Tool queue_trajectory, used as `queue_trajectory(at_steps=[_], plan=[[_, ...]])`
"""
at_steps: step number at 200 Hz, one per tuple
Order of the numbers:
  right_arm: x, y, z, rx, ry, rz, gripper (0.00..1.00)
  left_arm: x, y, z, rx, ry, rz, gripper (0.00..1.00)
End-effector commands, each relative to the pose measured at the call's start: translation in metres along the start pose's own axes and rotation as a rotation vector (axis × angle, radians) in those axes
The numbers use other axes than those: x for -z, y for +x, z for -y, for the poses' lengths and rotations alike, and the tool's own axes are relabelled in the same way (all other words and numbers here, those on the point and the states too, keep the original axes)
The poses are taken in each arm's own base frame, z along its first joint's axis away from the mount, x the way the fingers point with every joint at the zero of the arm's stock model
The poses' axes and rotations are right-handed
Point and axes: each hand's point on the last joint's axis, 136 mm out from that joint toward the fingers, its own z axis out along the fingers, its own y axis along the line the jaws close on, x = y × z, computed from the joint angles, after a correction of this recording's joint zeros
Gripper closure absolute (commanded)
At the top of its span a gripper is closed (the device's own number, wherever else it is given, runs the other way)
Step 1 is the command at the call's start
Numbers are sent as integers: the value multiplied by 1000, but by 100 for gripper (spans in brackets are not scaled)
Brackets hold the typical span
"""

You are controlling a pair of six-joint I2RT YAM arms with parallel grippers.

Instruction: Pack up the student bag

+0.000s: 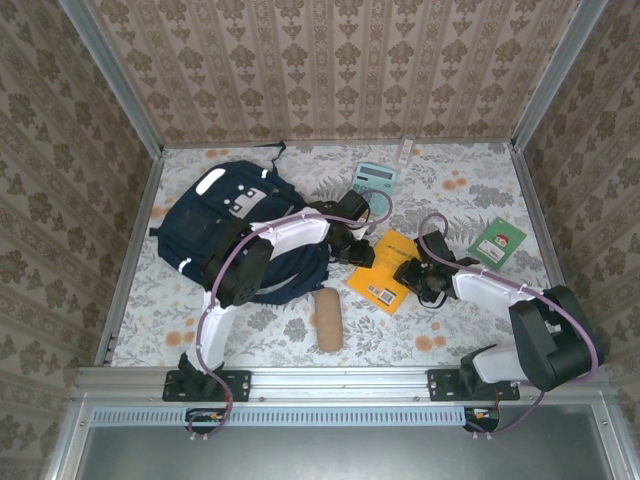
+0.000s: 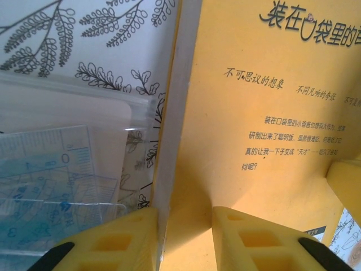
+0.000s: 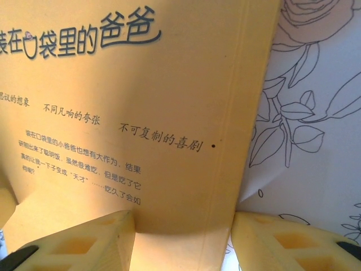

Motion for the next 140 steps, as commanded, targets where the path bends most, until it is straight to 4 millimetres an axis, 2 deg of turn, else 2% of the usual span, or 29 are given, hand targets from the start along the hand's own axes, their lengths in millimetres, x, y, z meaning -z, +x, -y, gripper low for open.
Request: queue_trajectory(at_steps=[1,17,44,85,107,140], plan=[[-1,-5,-61,13,-283,-1,50,-9,13,29,-33,101,-53,72],[16,-12,-85,23,-402,31,51,-9,14,31,-32,116,-60,72],[31,-15,-101,24,-497,50,54,-7,15,34,-35,130,-62,72],[41,-15,-101,-3,-566,60,56,-5,14,38,-28,158,-60,72],[45,-15,-100,-20,-604,61,60,-1,13,41,-22,186,-56,72],[57,-14,-111,-8,-687,44,60,6,8,43,-6,234,-41,73]])
